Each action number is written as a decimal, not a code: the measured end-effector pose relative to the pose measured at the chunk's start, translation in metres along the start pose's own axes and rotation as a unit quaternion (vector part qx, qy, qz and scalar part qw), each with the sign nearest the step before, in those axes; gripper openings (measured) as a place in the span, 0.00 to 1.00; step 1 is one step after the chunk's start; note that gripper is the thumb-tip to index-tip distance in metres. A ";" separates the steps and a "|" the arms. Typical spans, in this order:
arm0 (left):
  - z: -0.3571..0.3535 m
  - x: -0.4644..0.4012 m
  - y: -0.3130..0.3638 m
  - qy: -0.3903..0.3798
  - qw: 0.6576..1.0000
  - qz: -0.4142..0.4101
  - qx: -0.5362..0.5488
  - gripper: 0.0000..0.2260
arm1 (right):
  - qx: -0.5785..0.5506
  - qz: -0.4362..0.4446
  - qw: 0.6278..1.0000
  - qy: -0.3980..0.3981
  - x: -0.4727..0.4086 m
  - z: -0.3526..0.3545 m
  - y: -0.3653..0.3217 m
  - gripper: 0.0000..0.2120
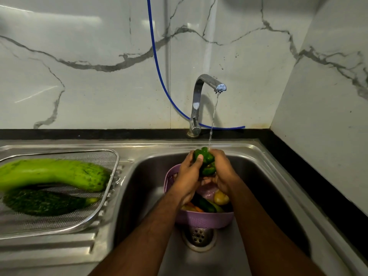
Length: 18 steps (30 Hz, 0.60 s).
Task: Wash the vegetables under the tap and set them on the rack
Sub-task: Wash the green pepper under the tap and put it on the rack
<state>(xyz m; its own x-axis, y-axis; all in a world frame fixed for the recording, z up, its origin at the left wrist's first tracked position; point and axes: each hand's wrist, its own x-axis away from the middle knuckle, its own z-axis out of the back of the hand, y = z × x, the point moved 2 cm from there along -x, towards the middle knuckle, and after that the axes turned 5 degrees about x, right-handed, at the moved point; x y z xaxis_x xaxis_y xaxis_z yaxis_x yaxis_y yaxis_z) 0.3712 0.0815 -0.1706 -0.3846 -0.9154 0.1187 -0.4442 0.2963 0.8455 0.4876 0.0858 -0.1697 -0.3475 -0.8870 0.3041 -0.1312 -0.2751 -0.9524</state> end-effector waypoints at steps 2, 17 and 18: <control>0.004 -0.002 -0.001 0.016 1.000 -0.009 -0.018 0.16 | -0.008 -0.020 0.999 -0.036 0.001 0.000 0.002 0.17; 0.000 0.000 -0.002 -0.015 0.946 -0.165 -0.279 0.26 | 0.062 0.016 0.996 0.062 -0.001 0.005 -0.004 0.22; 0.001 -0.001 0.000 0.000 0.948 -0.167 -0.272 0.24 | 0.039 0.016 0.999 0.023 0.000 0.003 -0.004 0.20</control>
<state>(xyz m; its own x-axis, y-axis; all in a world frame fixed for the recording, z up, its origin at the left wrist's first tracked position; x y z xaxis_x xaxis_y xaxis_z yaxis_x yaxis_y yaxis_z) 0.3708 0.0825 -0.1716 -0.2954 -0.9335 -0.2034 -0.0576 -0.1951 0.9791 0.4910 0.0862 -0.1657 -0.3936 -0.8780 0.2722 -0.0473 -0.2764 -0.9599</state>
